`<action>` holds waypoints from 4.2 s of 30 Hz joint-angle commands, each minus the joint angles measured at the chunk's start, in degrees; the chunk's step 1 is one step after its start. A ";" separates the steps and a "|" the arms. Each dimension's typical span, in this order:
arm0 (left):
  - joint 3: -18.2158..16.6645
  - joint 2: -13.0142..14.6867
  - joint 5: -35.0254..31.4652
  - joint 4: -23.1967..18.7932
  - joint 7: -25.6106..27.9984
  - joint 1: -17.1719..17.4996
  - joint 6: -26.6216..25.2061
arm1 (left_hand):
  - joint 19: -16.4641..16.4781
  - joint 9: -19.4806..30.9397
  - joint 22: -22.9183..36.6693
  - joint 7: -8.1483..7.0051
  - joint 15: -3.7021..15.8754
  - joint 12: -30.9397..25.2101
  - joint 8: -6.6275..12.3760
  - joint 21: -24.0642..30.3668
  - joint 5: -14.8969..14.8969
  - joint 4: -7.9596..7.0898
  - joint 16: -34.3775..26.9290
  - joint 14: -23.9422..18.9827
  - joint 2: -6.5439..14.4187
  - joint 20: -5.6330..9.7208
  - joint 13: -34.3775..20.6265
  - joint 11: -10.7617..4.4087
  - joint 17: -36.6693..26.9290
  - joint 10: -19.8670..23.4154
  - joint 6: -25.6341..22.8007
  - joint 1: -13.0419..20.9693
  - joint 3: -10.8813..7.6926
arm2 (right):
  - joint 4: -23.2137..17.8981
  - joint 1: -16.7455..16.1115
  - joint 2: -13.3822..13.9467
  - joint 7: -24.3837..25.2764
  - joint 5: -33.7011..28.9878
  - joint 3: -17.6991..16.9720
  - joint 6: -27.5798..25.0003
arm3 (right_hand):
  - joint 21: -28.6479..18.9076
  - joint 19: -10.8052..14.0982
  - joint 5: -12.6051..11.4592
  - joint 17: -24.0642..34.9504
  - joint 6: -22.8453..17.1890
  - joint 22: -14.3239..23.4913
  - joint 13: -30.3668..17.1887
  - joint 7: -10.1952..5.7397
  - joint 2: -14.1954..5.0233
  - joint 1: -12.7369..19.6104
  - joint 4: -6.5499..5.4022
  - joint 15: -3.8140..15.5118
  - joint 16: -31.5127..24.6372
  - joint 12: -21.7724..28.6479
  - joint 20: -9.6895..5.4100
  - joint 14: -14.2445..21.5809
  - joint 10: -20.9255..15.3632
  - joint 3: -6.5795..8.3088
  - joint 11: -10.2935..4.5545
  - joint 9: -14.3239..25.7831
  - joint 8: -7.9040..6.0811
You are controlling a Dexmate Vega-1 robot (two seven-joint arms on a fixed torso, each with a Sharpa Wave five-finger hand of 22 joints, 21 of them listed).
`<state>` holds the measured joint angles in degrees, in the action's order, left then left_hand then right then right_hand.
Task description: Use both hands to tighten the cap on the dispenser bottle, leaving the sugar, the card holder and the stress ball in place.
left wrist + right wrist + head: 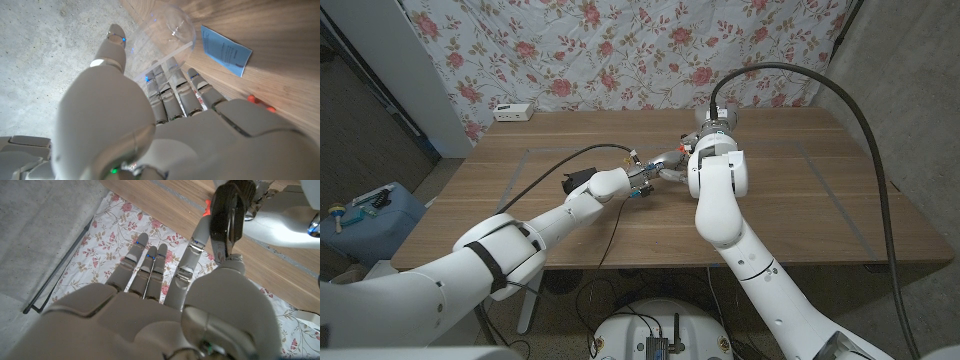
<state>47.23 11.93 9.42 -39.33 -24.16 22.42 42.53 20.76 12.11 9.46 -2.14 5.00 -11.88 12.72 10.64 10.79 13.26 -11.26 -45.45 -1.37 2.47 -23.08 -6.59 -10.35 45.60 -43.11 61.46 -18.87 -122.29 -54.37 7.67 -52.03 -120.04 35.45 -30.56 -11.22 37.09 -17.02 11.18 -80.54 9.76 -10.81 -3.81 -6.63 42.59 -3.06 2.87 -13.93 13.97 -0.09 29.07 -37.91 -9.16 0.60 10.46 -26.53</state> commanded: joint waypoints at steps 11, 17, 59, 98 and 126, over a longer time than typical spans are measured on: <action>-0.27 0.26 0.04 -0.51 0.22 0.61 0.18 | 0.48 0.16 0.13 -1.22 3.73 -0.21 0.33 0.12 0.32 -4.32 -0.34 -0.46 7.12 2.39 0.03 0.20 -0.25 0.48 -6.15 -2.61 -4.98 | 3.11 -0.30 -3.31 -0.23 -3.06 -0.20 -2.68 | -0.28 1.15 -0.56 -0.23 -1.60 0.18 0.00 -0.98 -2.85 6.38 2.87 3.73 0.75 -0.51 -0.78 1.96 -2.15 2.68 -0.97 0.11 -5.56; -0.30 0.69 -0.10 -1.72 0.49 1.08 -0.29 | 0.46 0.16 0.13 -1.26 3.63 -0.23 0.31 0.11 0.32 -4.33 -0.30 -0.42 7.09 2.35 0.02 0.22 -0.24 0.51 -6.10 -2.64 -4.98 | 3.67 -0.73 -4.74 0.17 -3.94 -0.19 -3.70 | -0.39 1.66 -0.04 0.04 -1.65 0.20 0.02 -0.58 -3.59 8.99 4.42 4.01 0.57 -0.69 -0.92 2.71 -2.95 4.42 -1.01 0.15 -7.10; 0.00 -2.13 0.36 4.94 -0.95 -1.40 2.33 | 0.49 0.16 0.13 -1.18 3.57 -0.20 0.31 0.11 0.31 -4.34 -0.23 -0.25 7.08 2.33 0.08 0.21 -0.24 0.40 -6.18 -2.76 -5.01 | -2.38 -3.24 -4.14 3.20 -3.21 -2.30 -0.72 | 0.15 -0.27 4.44 1.18 9.67 0.30 -0.26 -1.57 0.05 -5.25 -2.04 0.94 1.97 -3.07 1.06 1.47 0.02 1.79 1.66 -0.43 -6.33; 0.25 -1.42 -0.04 3.39 -0.85 -1.46 1.76 | 0.45 0.16 0.13 -1.23 3.55 -0.22 0.30 0.10 0.32 -4.37 -0.21 -0.15 7.15 2.27 0.08 0.23 -0.25 0.36 -6.22 -2.90 -5.07 | -13.93 -2.46 3.24 -9.55 12.23 -9.78 6.04 | 1.38 -16.85 0.42 1.66 40.73 0.05 -1.00 -8.92 1.27 5.13 6.17 -4.77 3.33 -3.73 4.56 -19.83 24.66 4.67 0.77 1.03 11.09; 0.30 -1.86 -0.17 4.24 -0.57 -1.80 1.88 | 0.41 0.16 0.14 -1.25 3.54 -0.24 0.28 0.09 0.35 -4.48 -0.18 -0.09 7.32 2.13 0.10 0.30 -0.23 0.36 -6.21 -3.10 -5.18 | -15.86 -1.45 15.60 -2.77 34.72 -13.83 7.15 | 0.77 -22.86 -6.17 1.31 47.23 -0.11 -0.95 -9.00 3.16 17.74 12.56 -7.93 3.11 -3.76 8.09 -31.42 39.58 7.96 -2.46 1.72 14.09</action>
<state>47.44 10.63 9.32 -36.20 -24.73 21.12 44.02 20.76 12.12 9.46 -2.14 5.10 -11.84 12.61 10.64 10.79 13.50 -11.24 -45.51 -1.37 2.47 -22.87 -6.44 -10.36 45.47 -43.10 61.46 -19.11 -137.71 -55.92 18.60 -58.82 -93.93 22.77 -22.54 -9.99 14.34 -22.68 12.51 -33.63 9.59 -11.60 -12.81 -3.54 59.54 9.03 -5.06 -10.76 10.15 7.93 -1.74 1.04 -1.34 -1.63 12.09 -12.58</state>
